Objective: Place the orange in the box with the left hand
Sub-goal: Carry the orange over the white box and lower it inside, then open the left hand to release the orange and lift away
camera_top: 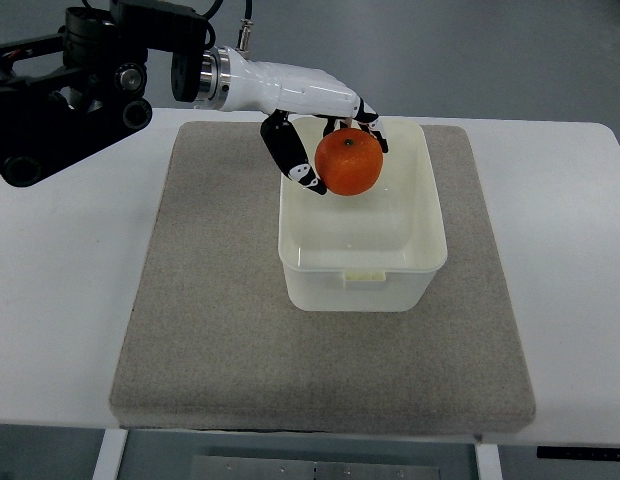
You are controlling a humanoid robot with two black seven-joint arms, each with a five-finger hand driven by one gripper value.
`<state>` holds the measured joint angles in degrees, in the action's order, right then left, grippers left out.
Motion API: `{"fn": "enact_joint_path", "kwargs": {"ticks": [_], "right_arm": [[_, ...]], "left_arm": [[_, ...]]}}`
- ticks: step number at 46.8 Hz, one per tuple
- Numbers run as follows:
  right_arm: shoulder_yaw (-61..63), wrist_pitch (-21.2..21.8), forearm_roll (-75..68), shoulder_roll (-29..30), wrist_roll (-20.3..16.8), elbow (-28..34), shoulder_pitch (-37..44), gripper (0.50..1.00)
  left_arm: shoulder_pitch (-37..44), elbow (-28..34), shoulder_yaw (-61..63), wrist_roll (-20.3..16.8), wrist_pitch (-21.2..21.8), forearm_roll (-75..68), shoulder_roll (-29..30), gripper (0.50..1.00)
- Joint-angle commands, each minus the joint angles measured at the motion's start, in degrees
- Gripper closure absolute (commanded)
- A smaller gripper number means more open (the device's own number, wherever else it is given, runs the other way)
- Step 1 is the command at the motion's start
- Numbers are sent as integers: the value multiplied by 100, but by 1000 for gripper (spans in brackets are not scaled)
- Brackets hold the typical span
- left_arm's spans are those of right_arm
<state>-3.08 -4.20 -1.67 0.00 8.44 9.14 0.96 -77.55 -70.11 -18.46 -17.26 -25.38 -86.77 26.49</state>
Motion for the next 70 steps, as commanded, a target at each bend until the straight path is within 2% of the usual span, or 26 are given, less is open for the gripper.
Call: {"fn": "enact_joint_path", "kwargs": {"ticks": [1, 9, 18, 22, 26, 29, 37, 42, 45, 52, 58, 70], "right_arm": [[0, -2, 0, 0, 0, 0, 0, 574], [0, -2, 0, 0, 0, 0, 0, 574], [0, -2, 0, 0, 0, 0, 0, 574], [0, -2, 0, 0, 0, 0, 0, 574], [0, -2, 0, 0, 0, 0, 0, 574], [0, -2, 8, 0, 0, 9, 0, 574], [0, -2, 0, 0, 0, 0, 0, 574], [0, -2, 0, 0, 0, 0, 0, 574], [0, -2, 0, 0, 0, 0, 0, 574], [0, -2, 0, 0, 0, 9, 0, 574], [0, -2, 0, 0, 0, 0, 0, 574], [0, -2, 0, 0, 0, 0, 0, 574]], "left_arm": [[38, 84, 1, 12, 7, -7, -108, 1000], [99, 295, 36, 13, 147, -42, -258, 1000], [187, 498, 115, 13, 569, -332, -372, 1000], [266, 533, 115, 13, 683, -341, -381, 941], [354, 533, 115, 13, 710, -341, -504, 834], [407, 533, 115, 13, 710, -341, -592, 800], [451, 533, 220, 13, 710, -341, -618, 759], [460, 594, 220, 13, 710, -341, -618, 724], [451, 647, 203, 13, 719, -306, -627, 686], [460, 665, 194, 13, 833, -279, -759, 647], [468, 762, 194, 13, 930, -218, -812, 570], [477, 902, 203, 13, 930, -200, -785, 551]]}}
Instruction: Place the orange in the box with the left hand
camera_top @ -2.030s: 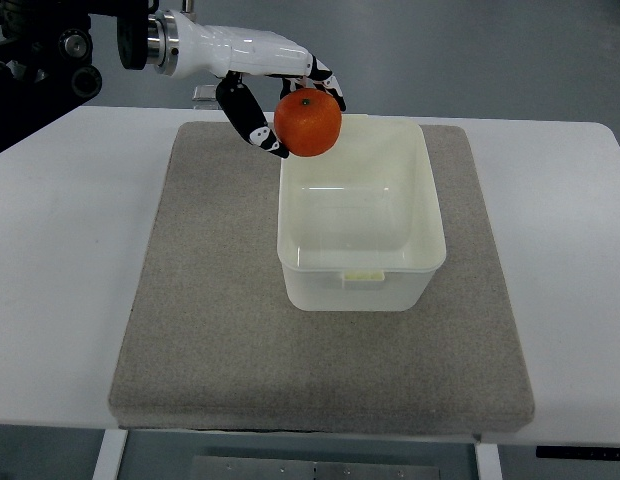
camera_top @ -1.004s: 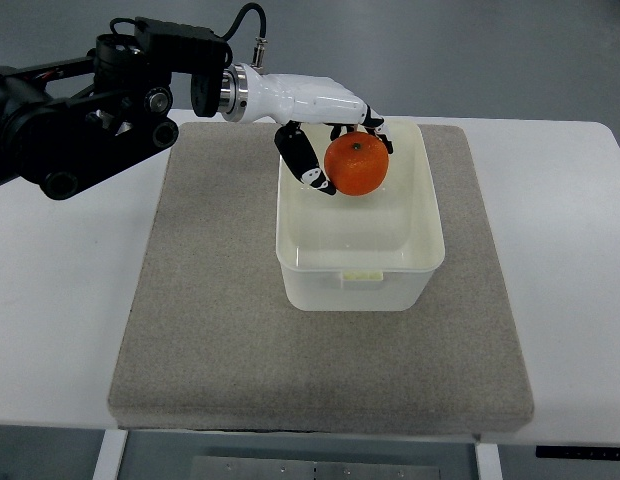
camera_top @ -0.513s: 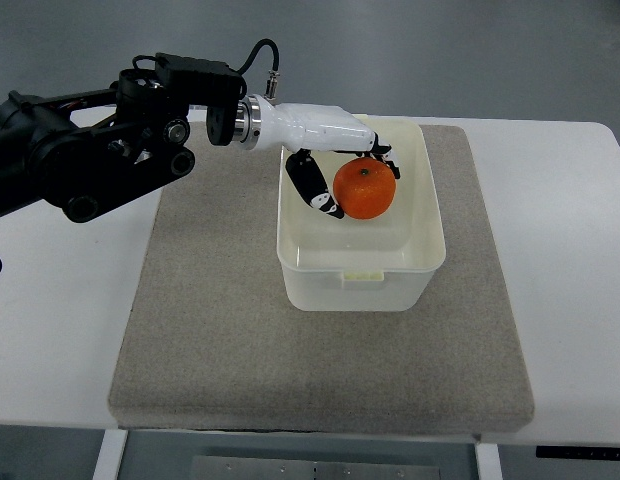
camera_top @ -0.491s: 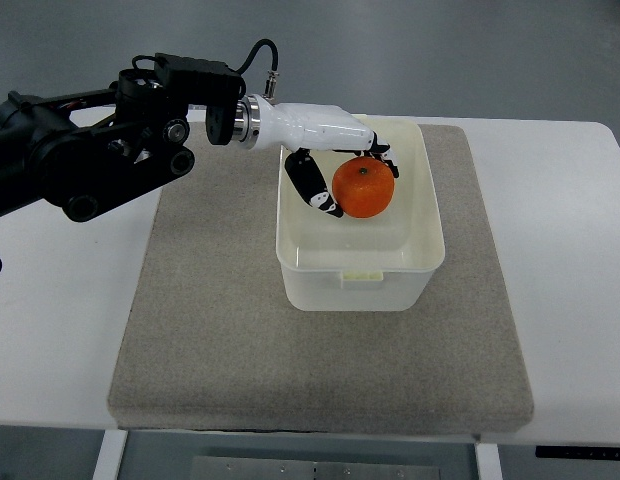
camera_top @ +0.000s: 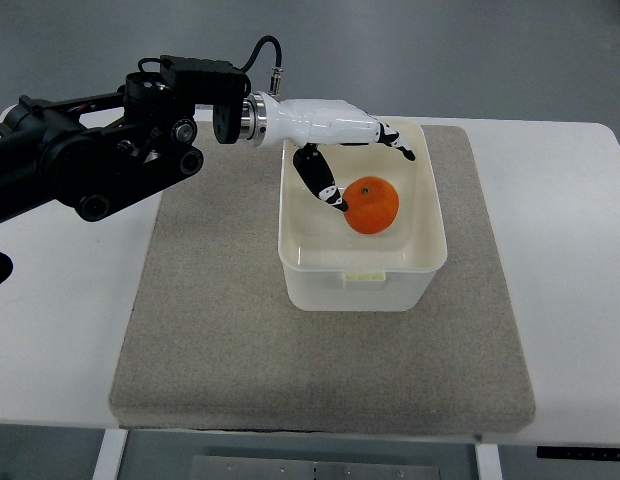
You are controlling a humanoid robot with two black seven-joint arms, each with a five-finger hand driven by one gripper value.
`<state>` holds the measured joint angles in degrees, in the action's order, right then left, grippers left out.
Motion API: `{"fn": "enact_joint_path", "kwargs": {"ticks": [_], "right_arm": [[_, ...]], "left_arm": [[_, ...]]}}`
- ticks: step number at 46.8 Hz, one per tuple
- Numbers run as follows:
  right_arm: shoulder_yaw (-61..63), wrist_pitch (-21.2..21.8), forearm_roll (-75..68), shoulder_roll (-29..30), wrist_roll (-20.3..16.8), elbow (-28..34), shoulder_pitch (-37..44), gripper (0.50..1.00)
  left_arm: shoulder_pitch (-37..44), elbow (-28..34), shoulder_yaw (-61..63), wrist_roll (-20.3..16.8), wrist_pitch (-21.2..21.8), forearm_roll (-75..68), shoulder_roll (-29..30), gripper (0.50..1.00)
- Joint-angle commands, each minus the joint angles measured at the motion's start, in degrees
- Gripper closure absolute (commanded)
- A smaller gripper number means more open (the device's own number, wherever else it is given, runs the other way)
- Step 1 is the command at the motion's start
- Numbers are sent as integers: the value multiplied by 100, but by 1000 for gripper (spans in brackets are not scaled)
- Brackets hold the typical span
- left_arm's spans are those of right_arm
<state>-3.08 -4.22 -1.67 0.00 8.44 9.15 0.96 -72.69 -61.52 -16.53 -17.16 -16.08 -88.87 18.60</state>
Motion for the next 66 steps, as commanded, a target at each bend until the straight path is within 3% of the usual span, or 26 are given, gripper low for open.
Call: {"fn": "enact_joint_path", "kwargs": {"ticks": [1, 12, 15, 32, 40, 51, 58, 66], "right_arm": [[0, 0, 9, 0, 0, -1, 0, 574], [0, 0, 0, 0, 0, -1, 0, 574], [0, 0, 0, 0, 0, -1, 0, 574], [0, 0, 9, 0, 0, -1, 0, 574], [0, 0, 0, 0, 0, -1, 0, 574], [0, 0, 0, 0, 0, -1, 0, 574], [0, 0, 0, 0, 0, -1, 0, 574], [0, 0, 0, 0, 0, -1, 0, 574]], "left_arm": [[-8, 44, 9, 2, 0, 1, 3, 549], [-87, 52, -43, -16, 9, 395, 126, 534], [-105, 114, -70, -16, 17, 948, 196, 508], [-272, 1300, -70, -7, 176, 5202, 407, 506], [-175, 1546, -96, -7, 132, 6188, 645, 506], [-79, 2398, -290, 11, 79, 6987, 627, 506], [-26, 2926, -298, 63, -237, 7523, 618, 506], [150, 3567, -307, 669, -808, 8753, 601, 506]]}}
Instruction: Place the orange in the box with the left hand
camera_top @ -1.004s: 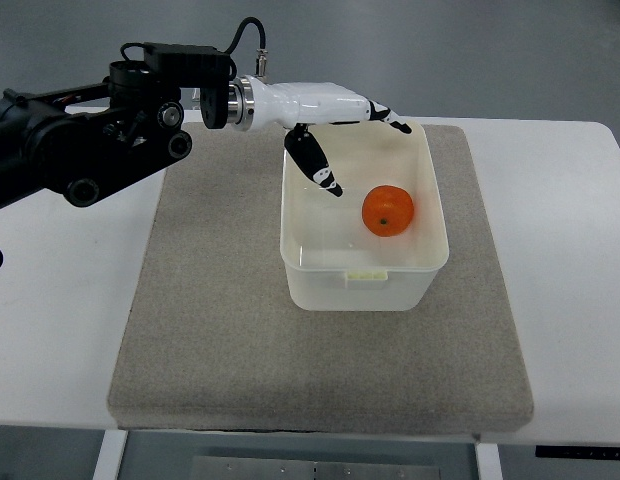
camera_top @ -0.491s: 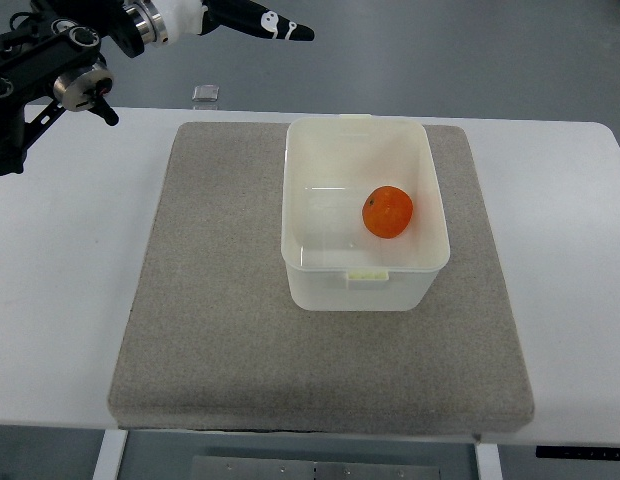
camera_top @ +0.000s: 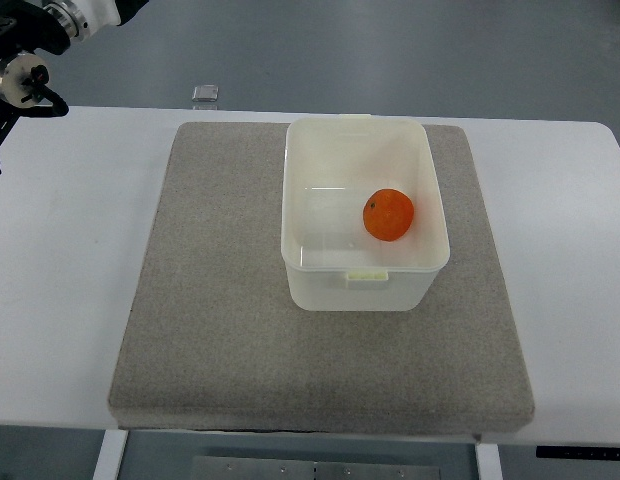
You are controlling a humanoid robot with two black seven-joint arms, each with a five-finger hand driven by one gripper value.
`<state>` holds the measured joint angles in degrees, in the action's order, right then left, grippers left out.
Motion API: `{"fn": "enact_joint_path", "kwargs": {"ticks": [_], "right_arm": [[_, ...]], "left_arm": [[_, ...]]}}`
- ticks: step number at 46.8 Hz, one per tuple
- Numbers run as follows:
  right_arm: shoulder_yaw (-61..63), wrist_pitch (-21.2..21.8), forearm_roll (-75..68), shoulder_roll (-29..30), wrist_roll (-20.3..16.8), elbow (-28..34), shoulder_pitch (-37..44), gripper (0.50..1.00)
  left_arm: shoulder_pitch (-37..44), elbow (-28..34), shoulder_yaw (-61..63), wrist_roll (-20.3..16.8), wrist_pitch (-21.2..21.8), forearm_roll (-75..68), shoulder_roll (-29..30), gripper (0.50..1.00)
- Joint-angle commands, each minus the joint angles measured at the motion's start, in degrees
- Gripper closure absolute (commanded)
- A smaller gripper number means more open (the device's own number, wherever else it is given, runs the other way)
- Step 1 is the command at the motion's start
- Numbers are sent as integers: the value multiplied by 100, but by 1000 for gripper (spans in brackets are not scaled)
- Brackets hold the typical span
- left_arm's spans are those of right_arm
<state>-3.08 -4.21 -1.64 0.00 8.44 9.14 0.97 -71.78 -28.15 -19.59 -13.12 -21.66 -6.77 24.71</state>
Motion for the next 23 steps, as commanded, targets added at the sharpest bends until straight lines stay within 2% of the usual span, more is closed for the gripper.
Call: {"fn": "enact_joint_path", "kwargs": {"ticks": [1, 12, 18, 23], "right_arm": [[0, -1, -3, 0, 0, 0, 0, 574], [0, -1, -3, 0, 0, 0, 0, 574], [0, -1, -3, 0, 0, 0, 0, 574], [0, -1, -3, 0, 0, 0, 0, 574]], "left_arm": [[76, 300, 0, 353, -338, 702, -10, 506], [515, 609, -79, 1021, -1103, 2004, 8, 506], [735, 574, -536, 1101, -1334, 2171, -10, 506], [972, 547, -1028, 1293, -1334, 2171, -71, 506]]}}
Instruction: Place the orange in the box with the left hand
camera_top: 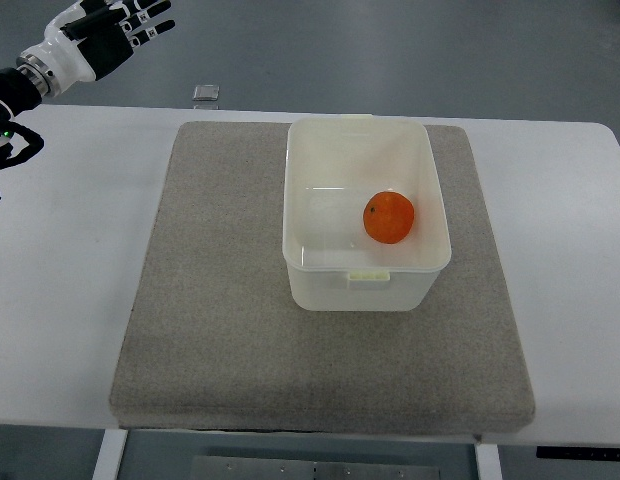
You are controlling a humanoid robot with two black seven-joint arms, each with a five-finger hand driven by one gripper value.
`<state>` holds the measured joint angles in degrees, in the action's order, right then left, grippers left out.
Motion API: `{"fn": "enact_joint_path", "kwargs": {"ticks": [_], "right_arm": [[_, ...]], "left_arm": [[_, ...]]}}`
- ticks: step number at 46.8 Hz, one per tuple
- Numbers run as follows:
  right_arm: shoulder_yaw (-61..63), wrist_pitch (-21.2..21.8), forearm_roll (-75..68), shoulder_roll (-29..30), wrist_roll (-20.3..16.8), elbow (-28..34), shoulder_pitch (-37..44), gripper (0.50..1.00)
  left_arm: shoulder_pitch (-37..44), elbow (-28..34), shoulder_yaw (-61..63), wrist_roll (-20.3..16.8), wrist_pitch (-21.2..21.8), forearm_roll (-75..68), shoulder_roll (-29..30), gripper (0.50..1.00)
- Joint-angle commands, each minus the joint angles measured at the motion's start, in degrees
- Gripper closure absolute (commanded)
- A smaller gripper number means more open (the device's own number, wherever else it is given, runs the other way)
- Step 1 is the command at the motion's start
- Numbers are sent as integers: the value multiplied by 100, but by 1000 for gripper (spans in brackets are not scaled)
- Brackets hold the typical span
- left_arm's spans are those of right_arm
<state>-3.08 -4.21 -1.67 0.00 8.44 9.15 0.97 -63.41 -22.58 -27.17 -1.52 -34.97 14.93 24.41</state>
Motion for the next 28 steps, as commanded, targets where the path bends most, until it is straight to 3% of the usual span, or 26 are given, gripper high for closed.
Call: {"fn": "enact_joint_path", "kwargs": {"ticks": [1, 6, 28], "right_arm": [[0, -1, 0, 0, 0, -1, 0, 574], [0, 0, 0, 0, 0, -1, 0, 574], [9, 43, -9, 0, -9, 61, -18, 574]], "left_arm": [[171, -10, -349, 178, -3, 9, -50, 506], [276, -10, -569, 319, -3, 10, -111, 506], [426, -10, -605, 328, -3, 27, -155, 506]]}}
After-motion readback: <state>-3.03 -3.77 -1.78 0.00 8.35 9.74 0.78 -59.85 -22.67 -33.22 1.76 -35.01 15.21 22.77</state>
